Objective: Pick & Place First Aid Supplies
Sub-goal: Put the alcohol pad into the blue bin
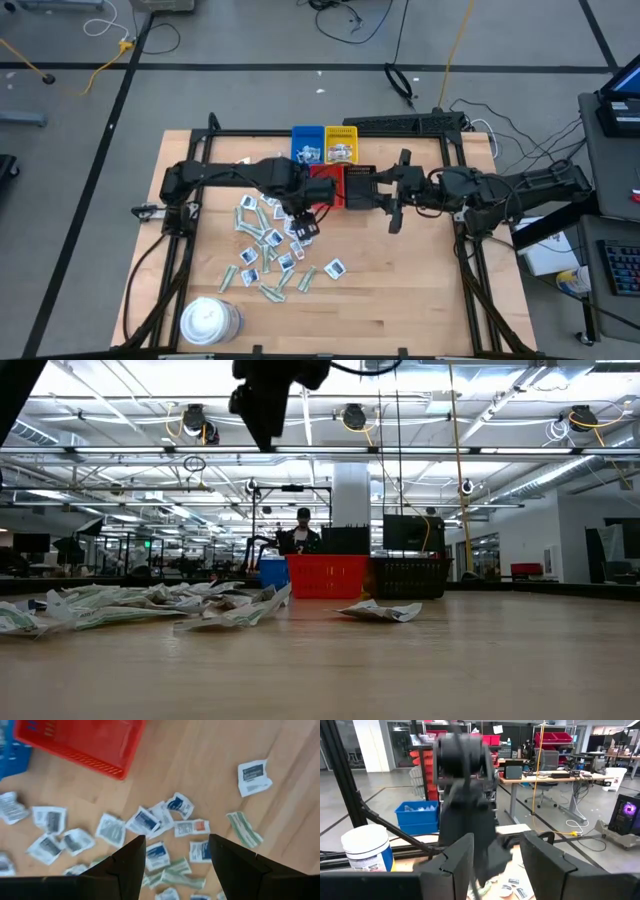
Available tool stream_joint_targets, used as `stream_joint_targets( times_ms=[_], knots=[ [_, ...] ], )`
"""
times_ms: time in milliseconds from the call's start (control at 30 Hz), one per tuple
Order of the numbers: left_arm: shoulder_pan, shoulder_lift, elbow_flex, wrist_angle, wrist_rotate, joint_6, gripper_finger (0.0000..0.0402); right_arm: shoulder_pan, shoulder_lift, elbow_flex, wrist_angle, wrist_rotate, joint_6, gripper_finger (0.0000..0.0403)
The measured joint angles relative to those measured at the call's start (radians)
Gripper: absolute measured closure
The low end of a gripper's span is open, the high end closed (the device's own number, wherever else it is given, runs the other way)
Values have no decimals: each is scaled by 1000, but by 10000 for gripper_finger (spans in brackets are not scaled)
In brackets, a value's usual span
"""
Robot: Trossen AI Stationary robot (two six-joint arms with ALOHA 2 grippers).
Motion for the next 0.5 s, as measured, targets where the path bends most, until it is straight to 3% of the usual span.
stream_joint_targets(
  times_ms=[500],
  knots=[
    [-70, 1, -399, 417, -1, -39, 179, 0, -5, 0, 0, 2, -26, 248]
  ],
)
